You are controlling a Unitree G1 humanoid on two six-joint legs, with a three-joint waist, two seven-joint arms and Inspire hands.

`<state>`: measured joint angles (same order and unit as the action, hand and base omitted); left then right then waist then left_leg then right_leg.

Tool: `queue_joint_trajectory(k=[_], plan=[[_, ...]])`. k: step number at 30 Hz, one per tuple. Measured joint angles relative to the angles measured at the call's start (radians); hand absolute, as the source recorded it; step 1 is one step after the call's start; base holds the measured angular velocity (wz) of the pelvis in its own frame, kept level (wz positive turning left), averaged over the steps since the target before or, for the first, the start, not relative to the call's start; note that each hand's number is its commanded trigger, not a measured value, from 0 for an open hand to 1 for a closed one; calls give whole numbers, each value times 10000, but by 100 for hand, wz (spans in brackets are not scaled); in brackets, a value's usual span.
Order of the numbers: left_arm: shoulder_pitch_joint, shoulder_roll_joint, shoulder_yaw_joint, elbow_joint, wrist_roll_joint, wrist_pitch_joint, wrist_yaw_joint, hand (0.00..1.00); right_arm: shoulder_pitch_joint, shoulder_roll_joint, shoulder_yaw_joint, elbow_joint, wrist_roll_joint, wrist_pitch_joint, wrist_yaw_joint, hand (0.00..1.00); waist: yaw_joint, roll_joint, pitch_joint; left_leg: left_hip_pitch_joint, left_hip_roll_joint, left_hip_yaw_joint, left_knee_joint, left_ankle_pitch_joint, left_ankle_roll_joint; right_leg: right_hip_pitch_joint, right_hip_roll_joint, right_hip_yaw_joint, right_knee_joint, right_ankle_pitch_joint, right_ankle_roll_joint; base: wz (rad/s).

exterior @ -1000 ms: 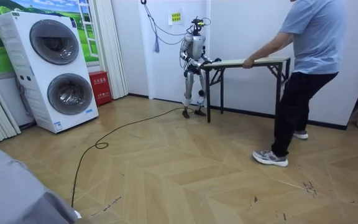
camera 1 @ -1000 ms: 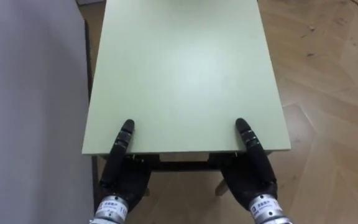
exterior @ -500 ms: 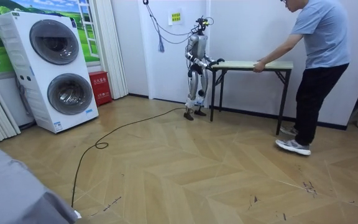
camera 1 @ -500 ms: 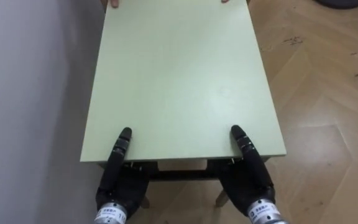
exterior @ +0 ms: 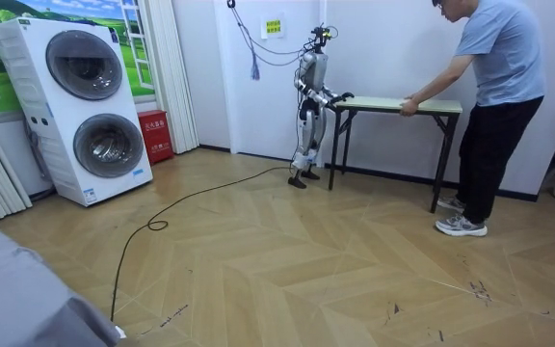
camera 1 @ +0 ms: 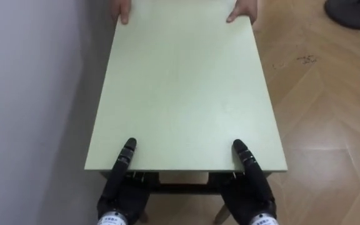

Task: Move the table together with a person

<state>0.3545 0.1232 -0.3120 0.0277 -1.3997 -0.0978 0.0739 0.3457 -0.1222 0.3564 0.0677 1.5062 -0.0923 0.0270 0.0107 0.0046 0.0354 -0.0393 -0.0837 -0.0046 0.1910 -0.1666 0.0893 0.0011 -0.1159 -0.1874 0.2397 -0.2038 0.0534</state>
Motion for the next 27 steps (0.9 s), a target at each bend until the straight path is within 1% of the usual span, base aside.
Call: queue_joint_trajectory(k=[2, 3, 4, 5, 6, 7, 8, 11, 13, 16, 18, 20, 27], plan=[[2, 13, 30, 51, 14, 65, -37, 100, 42, 4, 5, 16, 22, 32, 11, 100, 23, -15, 3, 109, 18, -165, -10, 0, 0, -99, 34, 95, 85, -22, 4, -7], [1, 17, 42, 169, 14, 61, -134, 100, 60, 42, -4, 127, 19, 67, 95, 100, 135, -8, 4, 170, 47, -536, -5, 0, 0, -137, 217, 563, -186, -36, -65, -25], [-16, 34, 73, 324, 15, 59, -289, 100, 63, 55, -3, 190, -7, 103, 141, 100, 248, -16, 4, 167, 45, -875, -9, -9, -14, -265, 535, 1026, -925, 313, -248, -18], [-36, -103, 90, 630, 21, 102, -448, 100, 72, -23, -21, 322, -61, 110, 203, 100, 189, 152, -29, 176, 101, -806, -27, -34, -49, -179, 617, 1007, -846, 568, -277, -6], [-31, -138, 163, 720, 74, 137, -486, 100, 68, -16, -16, 386, -72, 92, 229, 100, 188, 179, -28, 191, 117, -647, -40, -36, -52, -146, 614, 984, -841, 587, -295, 8], [-33, -207, 246, 886, 219, 246, -565, 100, 62, -12, -2, 534, -76, 70, 280, 100, 189, 174, -28, 227, 171, -243, -65, -45, -68, -80, 637, 989, -850, 587, -295, 10], [-54, -237, 264, 1083, 368, 292, -654, 100, 56, -13, -18, 738, -72, 74, 361, 100, 185, 150, -28, 303, 215, 48, -134, -47, -71, -8, 676, 985, -857, 586, -295, 16], [-146, -240, 240, 1429, 402, 369, -1006, 100, 87, 20, -68, 973, -73, 93, 727, 100, 180, 133, -39, 358, 231, 260, -227, -47, -71, -3, 677, 1033, -861, 582, -291, 9], [-147, -242, 326, 1604, 401, 411, -1229, 100, 92, 22, -65, 992, -114, 187, 744, 100, 197, 125, -44, 377, 197, 290, -231, -47, -71, 3, 647, 1028, -859, 583, -290, -7], [-225, -238, 355, 1960, 498, 451, -1530, 100, 104, 203, -160, 1303, -201, 224, 980, 100, 185, 63, -84, 467, 186, 353, -259, -47, -70, 81, 626, 998, -822, 594, -273, 0], [-300, -274, 354, 2090, 644, 499, -1550, 100, 101, 261, -276, 1428, -206, 299, 1004, 100, 189, 37, -106, 532, 175, 364, -260, -47, -70, 156, 611, 1013, -817, 595, -272, 3], [-513, -374, 354, 2351, 750, 537, -1603, 100, 20, 413, -372, 1690, -308, 277, 1188, 100, 217, 40, -110, 546, 175, 417, -259, -48, -70, 183, 605, 999, -819, 595, -270, 8], [-881, -415, 386, 2936, 755, 549, -1685, 100, -225, 653, -593, 2010, -595, 301, 1190, 100, 218, 116, -151, 524, 200, 427, -280, -50, -67, 189, 630, 878, -831, 565, -224, 2]])
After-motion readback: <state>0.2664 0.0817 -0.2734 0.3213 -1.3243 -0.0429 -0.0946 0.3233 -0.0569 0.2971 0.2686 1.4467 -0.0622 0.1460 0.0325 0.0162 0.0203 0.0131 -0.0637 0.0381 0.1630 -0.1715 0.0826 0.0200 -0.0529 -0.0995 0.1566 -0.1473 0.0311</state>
